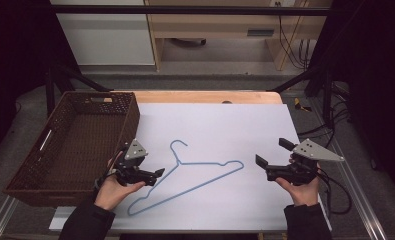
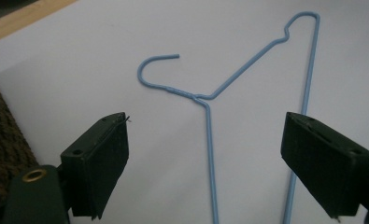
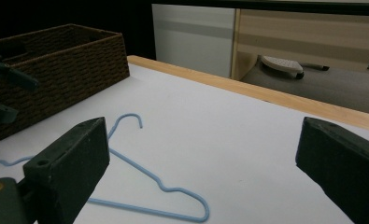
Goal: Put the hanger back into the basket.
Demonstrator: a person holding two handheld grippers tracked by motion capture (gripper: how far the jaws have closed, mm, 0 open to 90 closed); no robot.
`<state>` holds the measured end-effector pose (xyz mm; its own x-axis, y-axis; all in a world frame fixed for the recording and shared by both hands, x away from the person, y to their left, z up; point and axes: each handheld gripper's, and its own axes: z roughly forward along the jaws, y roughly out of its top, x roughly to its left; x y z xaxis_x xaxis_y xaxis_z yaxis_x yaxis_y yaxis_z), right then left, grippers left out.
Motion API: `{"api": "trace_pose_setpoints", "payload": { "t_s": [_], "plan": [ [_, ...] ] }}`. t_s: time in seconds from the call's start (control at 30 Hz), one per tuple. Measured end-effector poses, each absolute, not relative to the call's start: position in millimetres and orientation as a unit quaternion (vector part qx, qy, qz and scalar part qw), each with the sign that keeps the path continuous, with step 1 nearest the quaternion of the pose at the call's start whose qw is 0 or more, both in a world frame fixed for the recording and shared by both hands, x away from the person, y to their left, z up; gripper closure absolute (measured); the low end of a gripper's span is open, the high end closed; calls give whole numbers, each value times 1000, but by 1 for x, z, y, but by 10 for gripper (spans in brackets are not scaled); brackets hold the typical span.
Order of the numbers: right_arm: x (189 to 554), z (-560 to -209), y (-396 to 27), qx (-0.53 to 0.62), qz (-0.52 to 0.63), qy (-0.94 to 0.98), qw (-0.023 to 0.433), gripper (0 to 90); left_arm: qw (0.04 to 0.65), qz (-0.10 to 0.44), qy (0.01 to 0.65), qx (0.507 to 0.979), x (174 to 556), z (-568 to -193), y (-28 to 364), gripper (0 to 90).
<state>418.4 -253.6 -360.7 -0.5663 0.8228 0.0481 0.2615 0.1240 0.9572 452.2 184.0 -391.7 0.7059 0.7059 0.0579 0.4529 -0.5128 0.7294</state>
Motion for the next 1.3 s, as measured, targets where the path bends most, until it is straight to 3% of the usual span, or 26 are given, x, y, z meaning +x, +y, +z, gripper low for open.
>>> {"api": "trace_pose_setpoints", "payload": {
  "t_s": [0.5,0.9,1.3],
  "plan": [
    [420,-364,-249,385,532,710,255,32,292,157,341,879,468,-429,155,269],
    [422,-366,-246,384,527,714,253,32,249,139,337,898,481,-451,146,490],
    [423,-367,-245,384,525,717,251,32,249,110,338,901,486,-458,149,710]
  ]
}}
